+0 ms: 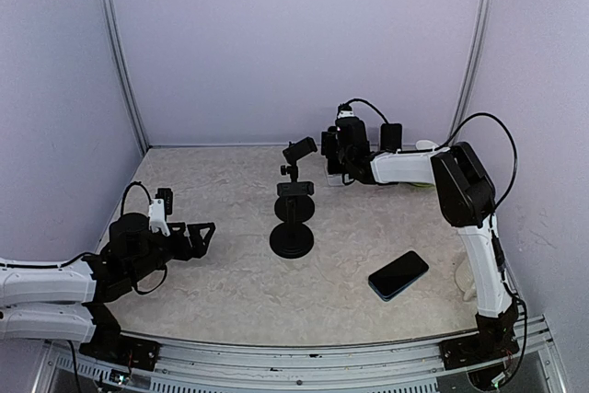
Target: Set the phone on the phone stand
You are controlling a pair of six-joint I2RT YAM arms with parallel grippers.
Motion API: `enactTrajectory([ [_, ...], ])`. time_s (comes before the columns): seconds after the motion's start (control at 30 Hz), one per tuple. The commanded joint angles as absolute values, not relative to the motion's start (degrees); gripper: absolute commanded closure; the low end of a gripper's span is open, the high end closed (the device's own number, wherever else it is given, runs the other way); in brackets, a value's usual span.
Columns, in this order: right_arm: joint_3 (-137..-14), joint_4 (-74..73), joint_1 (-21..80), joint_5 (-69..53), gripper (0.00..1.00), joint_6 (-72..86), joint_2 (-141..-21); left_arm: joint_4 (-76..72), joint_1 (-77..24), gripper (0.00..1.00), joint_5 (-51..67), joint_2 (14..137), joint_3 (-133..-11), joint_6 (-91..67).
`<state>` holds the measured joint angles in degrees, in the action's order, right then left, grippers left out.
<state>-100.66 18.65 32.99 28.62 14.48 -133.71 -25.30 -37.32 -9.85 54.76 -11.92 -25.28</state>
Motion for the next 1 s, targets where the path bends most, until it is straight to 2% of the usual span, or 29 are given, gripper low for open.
enactTrajectory([
  [0.0, -102.17, 19.69, 33.49, 29.19, 0.34, 14.53, -134.21, -26.26, -36.92, 0.01, -9.93, 54.39, -11.51, -24.52],
  [0.3, -102.83, 18.75, 33.49, 28.28, 0.21, 14.44, -134.04, -26.20, -36.95, 0.01, -9.96, 54.40, -11.51, -24.52],
  [0.6, -103.94, 17.73, 33.49, 27.48, 0.13, 14.49, -134.39, -26.35, -36.90, 0.01, -9.94, 54.58, -11.51, -24.52],
  [0.87, -104.85, 16.59, 33.49, 26.05, 0.00, 14.58, -133.57, -26.46, -36.86, 0.01, -9.86, 54.76, -11.51, -24.45],
  [0.97, -104.64, 16.57, 33.49, 25.30, 0.00, 14.39, -132.80, -26.54, -36.88, 0.01, -9.85, 54.80, -11.52, -24.43],
])
